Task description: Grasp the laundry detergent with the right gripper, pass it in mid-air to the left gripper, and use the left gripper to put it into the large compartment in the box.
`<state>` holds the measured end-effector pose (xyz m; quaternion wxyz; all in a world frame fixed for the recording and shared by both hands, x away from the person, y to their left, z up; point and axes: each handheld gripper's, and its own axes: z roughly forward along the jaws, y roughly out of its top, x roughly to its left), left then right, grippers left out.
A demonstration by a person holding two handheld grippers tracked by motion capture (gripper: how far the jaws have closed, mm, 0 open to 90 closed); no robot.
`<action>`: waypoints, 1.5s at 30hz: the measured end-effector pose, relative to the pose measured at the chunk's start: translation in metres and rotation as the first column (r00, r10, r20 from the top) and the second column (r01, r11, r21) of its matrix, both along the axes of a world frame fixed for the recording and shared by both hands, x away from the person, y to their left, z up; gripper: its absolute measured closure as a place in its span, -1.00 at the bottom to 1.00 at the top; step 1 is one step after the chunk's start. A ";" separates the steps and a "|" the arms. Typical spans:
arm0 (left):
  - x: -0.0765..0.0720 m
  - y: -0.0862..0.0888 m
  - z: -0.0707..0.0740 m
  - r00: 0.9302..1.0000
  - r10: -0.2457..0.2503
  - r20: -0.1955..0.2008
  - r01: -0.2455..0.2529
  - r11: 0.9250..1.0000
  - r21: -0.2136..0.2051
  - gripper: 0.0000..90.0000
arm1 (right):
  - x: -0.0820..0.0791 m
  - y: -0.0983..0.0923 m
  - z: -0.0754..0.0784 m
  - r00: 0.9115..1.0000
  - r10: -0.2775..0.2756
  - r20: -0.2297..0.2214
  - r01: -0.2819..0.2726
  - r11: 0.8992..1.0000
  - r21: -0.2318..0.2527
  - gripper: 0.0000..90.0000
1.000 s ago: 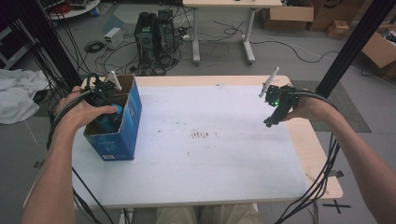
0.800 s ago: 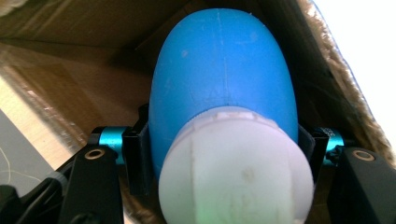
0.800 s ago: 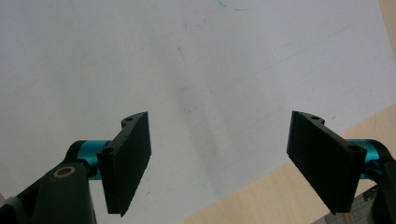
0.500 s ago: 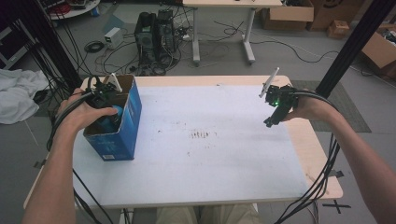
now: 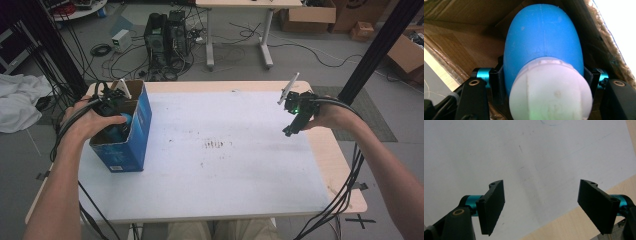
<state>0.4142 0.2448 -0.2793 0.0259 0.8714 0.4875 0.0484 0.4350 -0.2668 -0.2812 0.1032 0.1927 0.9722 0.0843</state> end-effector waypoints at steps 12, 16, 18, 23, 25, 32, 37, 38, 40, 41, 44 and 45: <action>0.000 0.000 0.000 1.000 0.001 -0.001 -0.001 1.000 0.000 -0.17 | 0.000 0.000 -0.001 1.000 -0.004 0.000 0.004 1.000 -0.006 -0.53; 0.000 0.000 0.001 1.000 -0.006 -0.008 0.006 1.000 0.004 -0.17 | 0.000 0.000 -0.001 1.000 -0.002 -0.001 0.002 1.000 -0.005 -0.53; 0.000 0.000 0.000 1.000 0.000 -0.001 0.000 1.000 0.000 -0.17 | 0.000 0.001 -0.002 1.000 -0.006 0.000 0.006 1.000 -0.004 -0.53; -0.001 0.000 0.005 1.000 0.000 -0.005 0.000 1.000 -0.008 -0.21 | 0.000 0.002 -0.002 1.000 -0.005 0.001 0.005 1.000 -0.006 -0.53; 0.000 0.000 0.007 1.000 -0.008 -0.015 0.008 1.000 -0.003 -0.22 | 0.000 0.002 -0.002 1.000 -0.005 0.000 0.005 1.000 -0.004 -0.53; 0.000 0.000 0.008 1.000 -0.011 -0.012 0.011 1.000 0.001 -0.28 | 0.000 0.001 -0.002 1.000 -0.009 0.000 0.009 1.000 -0.006 -0.53; 0.000 0.000 0.008 1.000 -0.014 -0.015 0.014 1.000 0.004 -0.29 | 0.000 0.000 -0.002 1.000 -0.008 0.002 0.008 1.000 -0.006 -0.53; 0.000 -0.001 0.012 1.000 -0.009 -0.019 0.009 1.000 0.005 -0.29 | 0.000 0.001 -0.002 1.000 -0.009 0.001 0.009 1.000 -0.005 -0.53; 0.000 -0.001 0.011 1.000 -0.007 -0.016 0.007 1.000 0.006 -0.29 | -0.001 0.000 -0.001 1.000 -0.012 0.003 0.012 1.000 -0.004 -0.53; -0.001 -0.003 0.017 1.000 -0.007 -0.006 0.007 1.000 0.008 -0.29 | 0.000 0.000 -0.001 1.000 -0.007 0.003 0.007 1.000 -0.004 -0.53; -0.002 -0.003 0.019 1.000 -0.012 -0.003 0.012 1.000 0.016 -0.29 | -0.001 0.000 -0.001 1.000 -0.009 0.005 0.009 1.000 -0.002 -0.53; -0.002 -0.003 0.021 1.000 -0.015 0.002 0.015 1.000 0.018 -0.29 | -0.001 0.000 -0.001 1.000 -0.009 0.006 0.009 1.000 0.000 -0.53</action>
